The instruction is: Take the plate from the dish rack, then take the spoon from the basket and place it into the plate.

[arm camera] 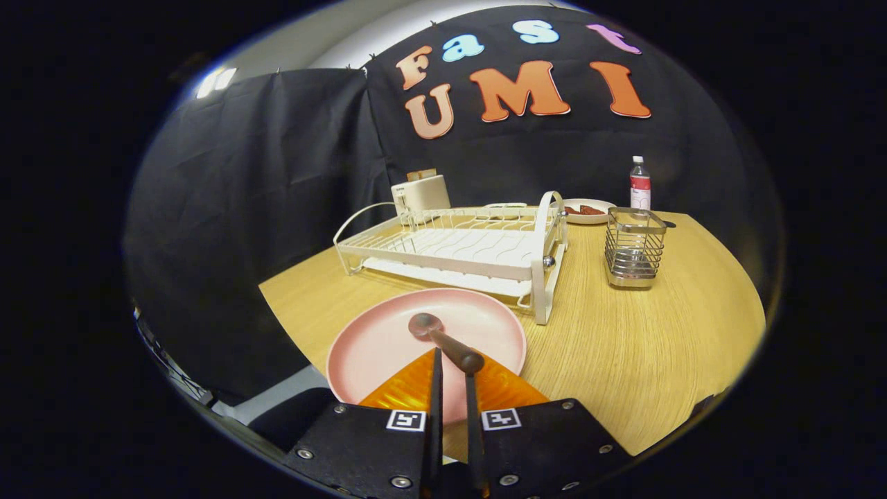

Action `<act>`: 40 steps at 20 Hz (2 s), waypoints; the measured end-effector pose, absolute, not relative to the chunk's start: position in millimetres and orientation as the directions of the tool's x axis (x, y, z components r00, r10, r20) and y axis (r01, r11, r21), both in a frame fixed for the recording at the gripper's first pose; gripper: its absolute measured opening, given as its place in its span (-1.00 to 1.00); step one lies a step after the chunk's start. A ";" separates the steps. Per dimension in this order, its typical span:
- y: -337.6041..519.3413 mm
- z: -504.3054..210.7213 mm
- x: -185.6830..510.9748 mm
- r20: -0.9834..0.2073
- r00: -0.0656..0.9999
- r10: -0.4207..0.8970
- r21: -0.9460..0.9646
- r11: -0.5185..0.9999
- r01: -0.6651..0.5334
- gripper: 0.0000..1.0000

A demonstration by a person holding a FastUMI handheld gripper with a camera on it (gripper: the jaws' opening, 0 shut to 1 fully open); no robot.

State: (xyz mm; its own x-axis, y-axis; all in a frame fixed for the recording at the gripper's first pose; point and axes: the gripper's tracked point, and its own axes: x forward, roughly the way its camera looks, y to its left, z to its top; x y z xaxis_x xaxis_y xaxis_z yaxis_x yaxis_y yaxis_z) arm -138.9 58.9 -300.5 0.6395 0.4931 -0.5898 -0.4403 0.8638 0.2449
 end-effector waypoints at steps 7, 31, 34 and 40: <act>49.8 -295.7 -133.4 -0.596 0.681 0.426 0.123 0.886 -0.447 -0.25; -0.3 -114.7 -57.8 -0.240 0.950 0.198 0.081 0.980 -0.183 0.79; -2.1 -99.4 -56.5 -0.242 0.953 0.180 0.098 0.982 -0.160 0.79; -17.5 -65.9 -47.7 -0.175 0.978 0.114 0.101 0.990 -0.097 0.80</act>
